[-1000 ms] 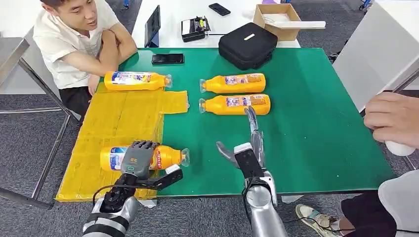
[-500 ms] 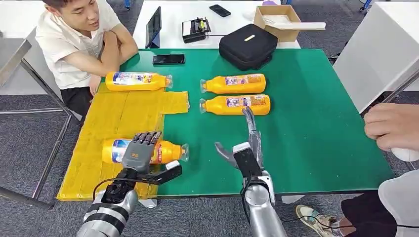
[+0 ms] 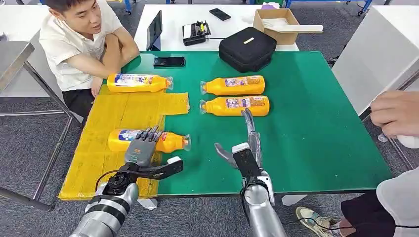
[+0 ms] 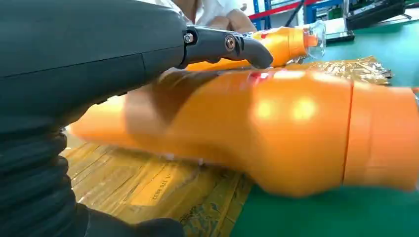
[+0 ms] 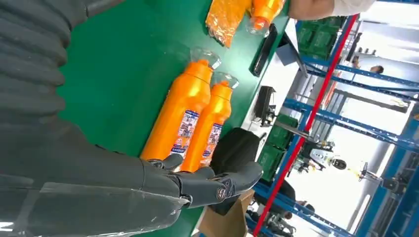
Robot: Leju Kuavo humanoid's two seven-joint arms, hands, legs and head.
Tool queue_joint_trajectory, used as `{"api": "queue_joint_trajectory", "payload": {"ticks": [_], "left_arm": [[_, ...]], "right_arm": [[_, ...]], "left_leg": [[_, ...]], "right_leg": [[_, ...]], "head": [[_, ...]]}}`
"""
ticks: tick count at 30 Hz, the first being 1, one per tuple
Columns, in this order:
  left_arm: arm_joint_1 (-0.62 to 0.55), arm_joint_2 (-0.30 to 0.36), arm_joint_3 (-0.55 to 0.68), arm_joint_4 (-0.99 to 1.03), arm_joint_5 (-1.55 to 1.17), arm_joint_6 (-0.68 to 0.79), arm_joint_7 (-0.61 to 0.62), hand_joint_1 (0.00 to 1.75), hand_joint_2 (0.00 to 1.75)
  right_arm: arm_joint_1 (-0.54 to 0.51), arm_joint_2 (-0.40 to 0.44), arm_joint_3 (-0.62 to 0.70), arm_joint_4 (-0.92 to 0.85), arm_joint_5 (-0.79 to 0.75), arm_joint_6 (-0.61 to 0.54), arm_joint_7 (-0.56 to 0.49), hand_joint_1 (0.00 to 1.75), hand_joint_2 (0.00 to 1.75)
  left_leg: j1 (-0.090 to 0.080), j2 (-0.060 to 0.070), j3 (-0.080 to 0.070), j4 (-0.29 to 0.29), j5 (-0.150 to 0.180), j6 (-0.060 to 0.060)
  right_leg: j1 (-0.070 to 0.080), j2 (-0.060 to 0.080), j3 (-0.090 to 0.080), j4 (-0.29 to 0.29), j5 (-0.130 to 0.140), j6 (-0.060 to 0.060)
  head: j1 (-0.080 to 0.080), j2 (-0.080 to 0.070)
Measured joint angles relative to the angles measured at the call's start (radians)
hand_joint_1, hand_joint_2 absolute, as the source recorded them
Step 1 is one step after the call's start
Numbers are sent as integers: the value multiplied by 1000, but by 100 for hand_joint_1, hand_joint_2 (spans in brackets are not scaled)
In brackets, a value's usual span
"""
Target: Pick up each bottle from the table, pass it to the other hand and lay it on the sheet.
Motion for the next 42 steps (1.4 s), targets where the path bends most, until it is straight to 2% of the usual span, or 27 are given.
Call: {"api": "queue_joint_trajectory", "payload": {"ticks": [28,35,42], "left_arm": [[30,-37,-14,-63,23,-12,-51,0,175],[142,-54,-123,-267,121,-30,-103,0,175],[281,-56,-241,-584,150,41,-106,0,175]], "right_arm": [[3,-1,-2,28,16,-18,-12,0,175],[29,-1,-7,15,18,-34,-9,0,175],[81,-1,-22,-51,45,-52,6,0,175]], "left_leg": [[0,0,-2,0,1,0],[0,1,-8,1,1,0],[0,1,-13,1,0,0]], "right_leg": [[0,0,-2,0,0,0],[0,0,-9,0,1,1],[0,0,-14,0,0,1]], "head": [[0,0],[0,0],[0,0]]}}
